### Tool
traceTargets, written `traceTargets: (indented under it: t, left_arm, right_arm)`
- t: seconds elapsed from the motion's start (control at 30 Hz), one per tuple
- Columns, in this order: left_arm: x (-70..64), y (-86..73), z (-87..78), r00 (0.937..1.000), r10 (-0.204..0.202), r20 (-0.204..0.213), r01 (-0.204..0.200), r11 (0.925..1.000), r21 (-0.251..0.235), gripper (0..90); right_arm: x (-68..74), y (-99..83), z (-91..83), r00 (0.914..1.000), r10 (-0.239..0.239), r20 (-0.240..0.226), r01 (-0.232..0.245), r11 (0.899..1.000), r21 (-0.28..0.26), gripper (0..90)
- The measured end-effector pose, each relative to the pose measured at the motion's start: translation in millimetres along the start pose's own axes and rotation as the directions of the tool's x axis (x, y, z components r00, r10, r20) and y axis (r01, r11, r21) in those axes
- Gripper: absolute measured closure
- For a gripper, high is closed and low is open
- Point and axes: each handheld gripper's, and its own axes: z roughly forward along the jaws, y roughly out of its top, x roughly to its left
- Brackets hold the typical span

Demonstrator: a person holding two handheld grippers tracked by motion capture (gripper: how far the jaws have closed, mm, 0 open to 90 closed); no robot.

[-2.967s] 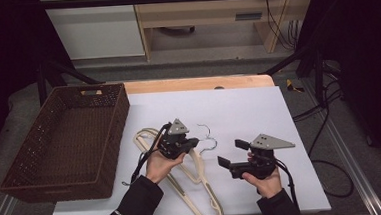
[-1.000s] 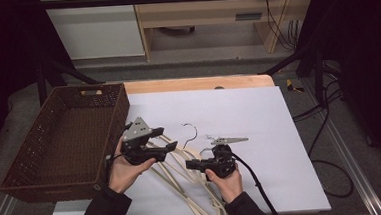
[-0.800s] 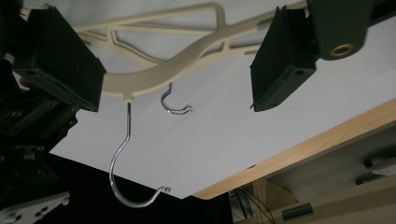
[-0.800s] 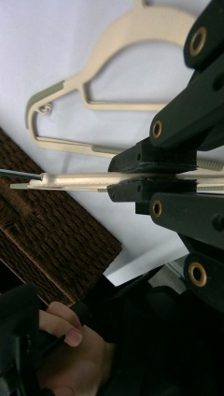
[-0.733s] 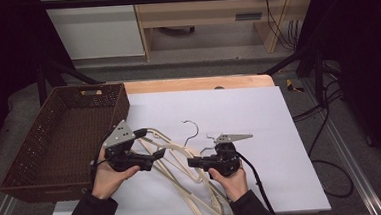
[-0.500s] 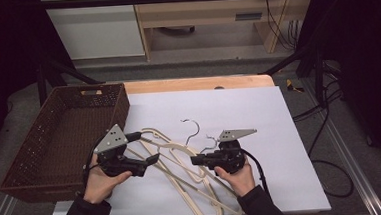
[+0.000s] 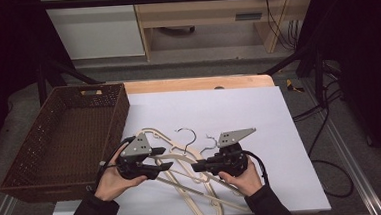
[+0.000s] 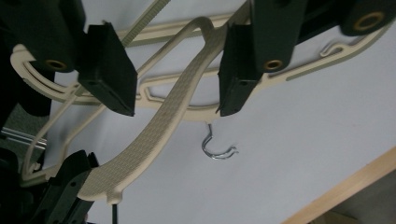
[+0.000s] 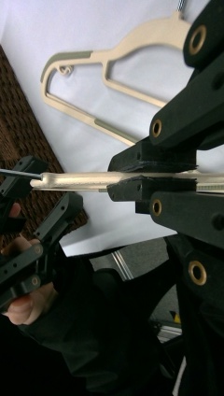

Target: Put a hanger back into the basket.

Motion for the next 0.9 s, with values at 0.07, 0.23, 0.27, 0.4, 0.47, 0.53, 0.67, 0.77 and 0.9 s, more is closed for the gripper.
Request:
traceTargets:
  t: [0.07, 0.23, 0.27, 0.4, 0.47, 0.53, 0.67, 0.77, 0.9]
  left_arm:
    - [0.0, 0.2, 0.9, 0.9999, 0.009, 0.014, -0.009, 0.9999, 0.009, 55.3]
    - [1.0, -0.7, 0.6, 0.9991, 0.008, 0.042, -0.009, 0.9995, 0.029, 66.0]
    - [0.4, -0.8, 0.8, 0.9988, 0.005, 0.048, -0.007, 0.9993, 0.036, 66.9]
    - [-1.6, -1.8, 1.3, 0.9982, 0.012, 0.060, -0.016, 0.9981, 0.060, 69.8]
    - [-2.4, -2.5, 1.4, 0.9981, 0.008, 0.061, -0.012, 0.9975, 0.070, 71.7]
    - [-3.1, -2.8, 1.2, 0.9975, 0.006, 0.071, -0.011, 0.9971, 0.075, 75.2]
    - [-5.8, -3.4, 0.7, 0.9955, -0.021, 0.092, 0.015, 0.9975, 0.069, 79.2]
    - [-9.4, -3.2, 1.2, 0.9925, -0.034, 0.118, 0.026, 0.9976, 0.063, 82.3]
    - [-12.4, -3.5, 0.6, 0.9877, -0.060, 0.144, 0.055, 0.9978, 0.037, 85.4]
  right_arm:
    - [0.9, -0.2, 1.0, 0.9999, -0.004, -0.010, 0.005, 1.000, 0.010, 86.9]
    - [1.6, -0.9, 2.9, 0.9995, -0.025, -0.020, 0.025, 0.999, 0.026, 86.9]
    - [1.4, -0.9, 2.9, 0.9993, -0.027, -0.025, 0.028, 0.999, 0.031, 86.9]
    - [0.0, -1.0, 3.9, 0.9989, -0.032, -0.035, 0.033, 0.998, 0.046, 86.6]
    - [-0.3, -0.9, 4.4, 0.9990, -0.032, -0.029, 0.034, 0.998, 0.053, 85.2]
    - [0.2, -1.2, 5.1, 0.9984, -0.052, 0.020, 0.051, 0.997, 0.049, 81.7]
    - [-0.7, -1.1, 4.7, 0.9949, -0.069, 0.073, 0.067, 0.997, 0.034, 76.0]
    - [-0.1, -0.8, 4.3, 0.9879, -0.098, 0.120, 0.097, 0.995, 0.017, 68.5]
    - [-0.1, -0.7, 3.5, 0.9797, -0.123, 0.159, 0.124, 0.992, -0.001, 60.8]
